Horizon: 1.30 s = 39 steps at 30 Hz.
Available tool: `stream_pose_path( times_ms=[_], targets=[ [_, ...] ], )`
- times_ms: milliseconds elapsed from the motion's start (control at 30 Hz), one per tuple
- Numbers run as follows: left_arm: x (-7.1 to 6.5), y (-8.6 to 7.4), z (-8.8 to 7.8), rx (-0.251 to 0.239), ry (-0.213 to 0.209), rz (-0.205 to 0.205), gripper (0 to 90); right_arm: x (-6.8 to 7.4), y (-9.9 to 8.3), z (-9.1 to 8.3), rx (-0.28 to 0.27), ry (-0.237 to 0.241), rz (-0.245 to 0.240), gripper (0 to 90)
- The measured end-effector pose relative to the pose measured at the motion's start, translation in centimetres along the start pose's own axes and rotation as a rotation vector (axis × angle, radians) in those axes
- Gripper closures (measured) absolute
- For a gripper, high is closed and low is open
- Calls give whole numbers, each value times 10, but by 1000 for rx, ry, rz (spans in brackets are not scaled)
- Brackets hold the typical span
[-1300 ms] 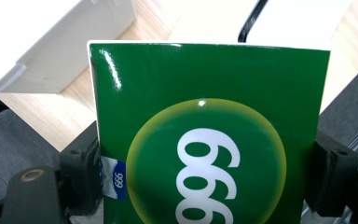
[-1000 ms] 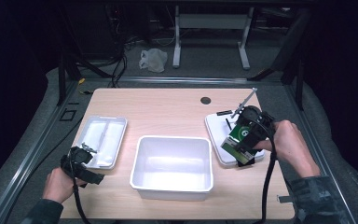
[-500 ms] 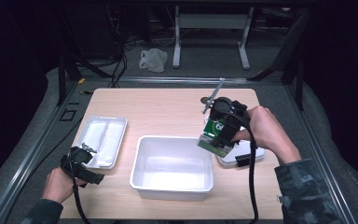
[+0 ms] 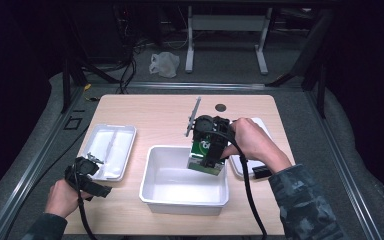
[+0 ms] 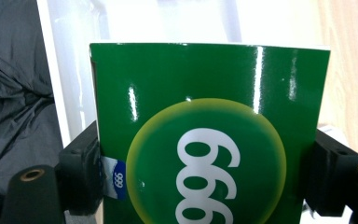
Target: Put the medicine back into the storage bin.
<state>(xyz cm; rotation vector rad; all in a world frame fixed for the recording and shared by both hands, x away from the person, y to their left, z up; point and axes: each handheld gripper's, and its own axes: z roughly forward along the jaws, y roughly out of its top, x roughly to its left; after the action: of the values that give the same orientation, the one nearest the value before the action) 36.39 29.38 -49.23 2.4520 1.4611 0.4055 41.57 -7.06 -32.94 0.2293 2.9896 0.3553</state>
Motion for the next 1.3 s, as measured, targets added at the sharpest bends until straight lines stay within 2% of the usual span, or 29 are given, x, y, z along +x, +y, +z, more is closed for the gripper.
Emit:
stream_pose_path(
  times_ms=[100, 133, 167, 200, 233, 267, 333, 367, 533, 567, 600, 667, 700, 733, 800, 833, 867, 1100, 1133, 1167, 1300],
  targets=[
    [0, 0, 0, -2, -3, 0, 0, 2, 2, 9, -2, 0, -18, 174],
    [0, 0, 0, -1, -4, -3, 1, 4, 2, 18, 4, 4, -33, 174],
    [0, 0, 0, -1, -4, -3, 1, 4, 2, 18, 4, 4, -33, 174],
    [0, 0, 0, -2, -3, -2, 1, 5, 2, 27, 28, 10, -46, 174],
    [0, 0, 0, -2, -3, -2, 1, 5, 2, 27, 28, 10, -46, 174],
    [0, 0, 1, -1, -4, 1, 0, 8, 1, 37, 49, 8, -68, 174],
    [0, 0, 1, -1, -4, 1, 1, 8, 0, 43, 61, 9, -70, 174],
    [-1, 1, 1, 2, -2, 9, 1, 9, -1, 53, 67, 15, -81, 174],
    [-1, 1, 1, 2, -3, 10, 1, 9, -3, 74, 94, 25, -95, 173],
    [-1, 1, 1, 2, -3, 10, 1, 9, -3, 74, 94, 25, -95, 173],
    [-1, 0, 1, 2, -3, 5, 1, 10, -4, 82, 99, 24, -98, 173],
    [0, 0, 1, 2, -4, 4, 1, 10, -4, 86, 101, 19, -97, 173],
    [0, 0, 1, 2, -4, 4, 0, 9, -5, 89, 113, 36, -98, 173],
    [0, 0, 1, 1, -5, 9, 1, 10, -6, 94, 132, 17, -106, 172],
    [0, 1, 1, 2, -5, 10, 1, 10, -7, 97, 118, 21, -100, 172],
    [-1, 1, 1, 1, -5, 10, 0, 10, -8, 103, 100, 8, -99, 172],
    [-1, 1, 1, 2, -3, 11, 1, 9, -8, 104, 123, 21, -101, 171],
    [-1, 1, 1, 1, -4, 11, 1, 7, -11, 114, 135, 27, -113, 170],
    [-1, 1, 1, 1, -4, 12, 0, 6, -14, 119, 110, 19, -109, 170],
    [-1, 1, 1, 1, -4, 12, 1, 6, -14, 119, 110, 19, -109, 170],
    [-1, 1, 1, 1, -2, 14, 0, 4, -16, 123, 156, 31, -126, 168]
  ],
)
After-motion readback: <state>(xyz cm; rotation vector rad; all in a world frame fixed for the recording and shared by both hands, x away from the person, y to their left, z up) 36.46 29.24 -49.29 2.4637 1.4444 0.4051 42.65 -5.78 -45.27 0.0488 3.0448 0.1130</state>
